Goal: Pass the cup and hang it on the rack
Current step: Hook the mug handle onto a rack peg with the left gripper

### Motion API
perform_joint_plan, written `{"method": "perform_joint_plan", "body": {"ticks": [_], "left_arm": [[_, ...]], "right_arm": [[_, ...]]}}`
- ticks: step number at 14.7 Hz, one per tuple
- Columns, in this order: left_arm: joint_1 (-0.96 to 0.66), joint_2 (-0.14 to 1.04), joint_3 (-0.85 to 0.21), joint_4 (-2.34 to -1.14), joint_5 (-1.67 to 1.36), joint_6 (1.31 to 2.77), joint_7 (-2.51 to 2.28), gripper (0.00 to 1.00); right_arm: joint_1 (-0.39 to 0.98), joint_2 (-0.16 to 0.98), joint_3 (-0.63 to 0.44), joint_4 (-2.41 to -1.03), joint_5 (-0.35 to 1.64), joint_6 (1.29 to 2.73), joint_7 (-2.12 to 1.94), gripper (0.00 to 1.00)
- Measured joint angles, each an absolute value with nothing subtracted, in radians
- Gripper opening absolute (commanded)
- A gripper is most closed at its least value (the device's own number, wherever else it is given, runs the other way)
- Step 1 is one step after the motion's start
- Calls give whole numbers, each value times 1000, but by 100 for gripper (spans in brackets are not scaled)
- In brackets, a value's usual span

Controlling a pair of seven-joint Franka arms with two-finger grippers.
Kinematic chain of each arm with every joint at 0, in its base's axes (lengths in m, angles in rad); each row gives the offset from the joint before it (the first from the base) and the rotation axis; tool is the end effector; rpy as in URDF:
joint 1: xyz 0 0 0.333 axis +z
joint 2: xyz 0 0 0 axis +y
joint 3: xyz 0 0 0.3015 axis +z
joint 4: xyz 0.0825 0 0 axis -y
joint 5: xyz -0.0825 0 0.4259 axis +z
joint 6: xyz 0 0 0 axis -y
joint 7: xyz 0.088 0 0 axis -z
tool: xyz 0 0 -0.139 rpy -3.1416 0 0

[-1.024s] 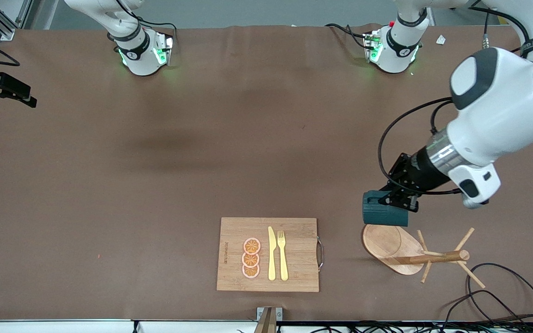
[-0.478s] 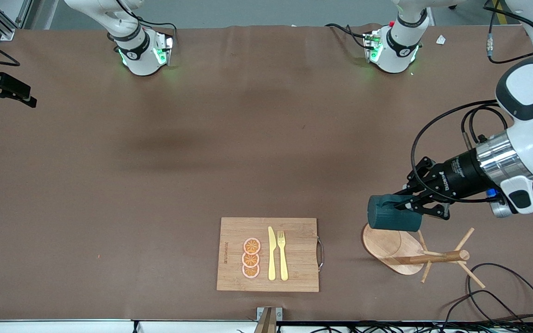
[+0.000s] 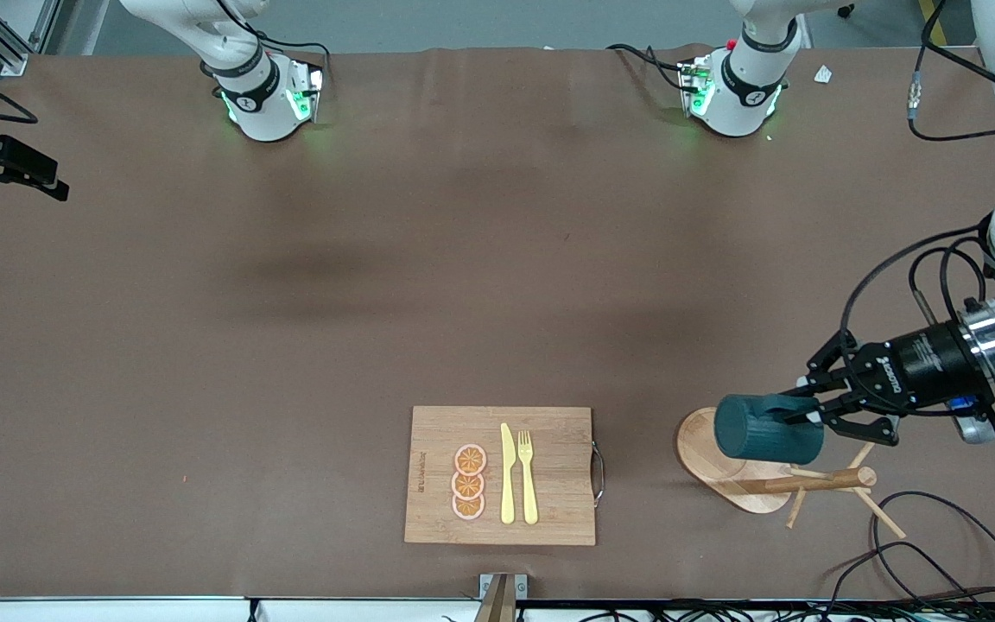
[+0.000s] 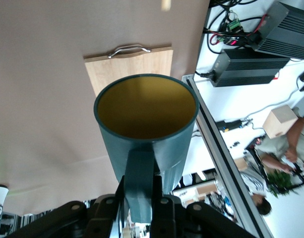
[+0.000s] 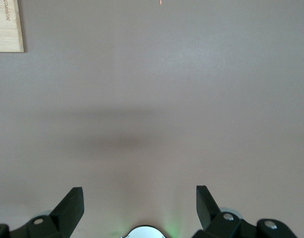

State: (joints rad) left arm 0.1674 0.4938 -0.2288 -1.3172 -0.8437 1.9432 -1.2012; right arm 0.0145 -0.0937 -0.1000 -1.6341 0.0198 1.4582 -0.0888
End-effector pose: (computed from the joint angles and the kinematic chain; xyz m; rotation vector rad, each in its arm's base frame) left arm 0.7584 -0.0861 0.4592 1.7069 1.5053 -0.5253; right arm 0.5516 -0.0465 0.5903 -3.1030 -0.0086 0.1239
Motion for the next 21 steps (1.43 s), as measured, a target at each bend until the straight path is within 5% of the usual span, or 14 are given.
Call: {"method": "perform_joint_plan", "body": {"ticks": [21], "left_arm": [[231,653,-226,-1317,-933,2002,-1012,0]], "right_arm": [[15,-94,-100,-1634,20,1455,-89,100]]}}
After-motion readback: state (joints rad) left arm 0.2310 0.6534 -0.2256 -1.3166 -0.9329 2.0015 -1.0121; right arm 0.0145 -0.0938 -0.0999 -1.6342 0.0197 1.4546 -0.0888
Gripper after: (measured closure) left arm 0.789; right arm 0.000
